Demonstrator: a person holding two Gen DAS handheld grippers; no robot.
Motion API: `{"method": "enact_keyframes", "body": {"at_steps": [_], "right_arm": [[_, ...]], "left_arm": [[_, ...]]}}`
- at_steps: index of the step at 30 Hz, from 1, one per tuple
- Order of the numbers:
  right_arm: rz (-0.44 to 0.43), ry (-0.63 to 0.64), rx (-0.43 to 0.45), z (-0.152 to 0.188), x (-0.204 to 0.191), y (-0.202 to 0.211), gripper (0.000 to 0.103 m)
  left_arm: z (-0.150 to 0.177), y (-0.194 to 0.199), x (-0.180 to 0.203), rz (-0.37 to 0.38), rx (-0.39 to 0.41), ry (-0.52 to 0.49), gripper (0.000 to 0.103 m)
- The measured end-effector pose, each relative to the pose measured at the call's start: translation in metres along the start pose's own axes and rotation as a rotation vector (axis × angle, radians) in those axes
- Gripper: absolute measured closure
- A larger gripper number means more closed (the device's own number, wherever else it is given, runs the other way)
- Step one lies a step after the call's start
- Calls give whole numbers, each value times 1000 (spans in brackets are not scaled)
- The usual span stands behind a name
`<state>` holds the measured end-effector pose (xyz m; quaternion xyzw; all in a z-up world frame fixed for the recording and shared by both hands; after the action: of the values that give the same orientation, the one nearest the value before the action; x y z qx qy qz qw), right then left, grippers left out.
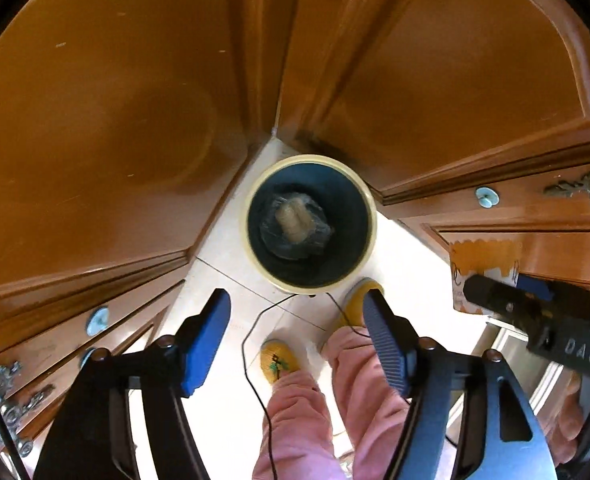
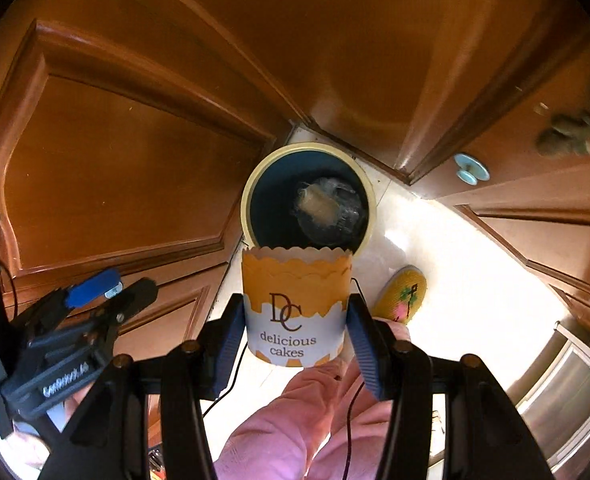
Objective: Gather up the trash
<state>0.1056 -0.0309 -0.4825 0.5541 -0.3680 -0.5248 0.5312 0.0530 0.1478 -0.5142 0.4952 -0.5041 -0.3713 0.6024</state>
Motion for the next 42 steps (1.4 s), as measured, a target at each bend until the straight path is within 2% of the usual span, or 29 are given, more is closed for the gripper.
{"method": "enact_keyframes", "body": {"at_steps": [6,13,16,21,30,42], "right_arm": [[4,36,13,-12,-21,4,50],[10,16,33,-19,-29,6,48],[3,7,46,-17,-30,11,43],[-8,-5,63,-7,-32,22,43],[-31,-22,124,32,-33,82,43],[-5,-19,278,96,-21,190,43]], "left_arm": [[13,19,-4,-22,30,-2,35],[21,41,-1,-44,63,-24,32],[21,51,0,-41,81,-30,31],[23,67,1,-34,102,-35,30],[32,127,30,8,161,-114,30],[46,229,114,86,305,-345,26]]}}
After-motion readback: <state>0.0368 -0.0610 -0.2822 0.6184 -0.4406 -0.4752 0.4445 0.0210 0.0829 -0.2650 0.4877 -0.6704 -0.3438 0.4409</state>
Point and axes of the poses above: each gripper's, at about its wrist camera, not at the fingertips, and y roughly against the way its jaws point, x to its right, z to its underside, the point moved 2 cm from there along -y, roughly the way its jaws point, and after that the axes turned 7 degrees about z, right-handed, at the moved point
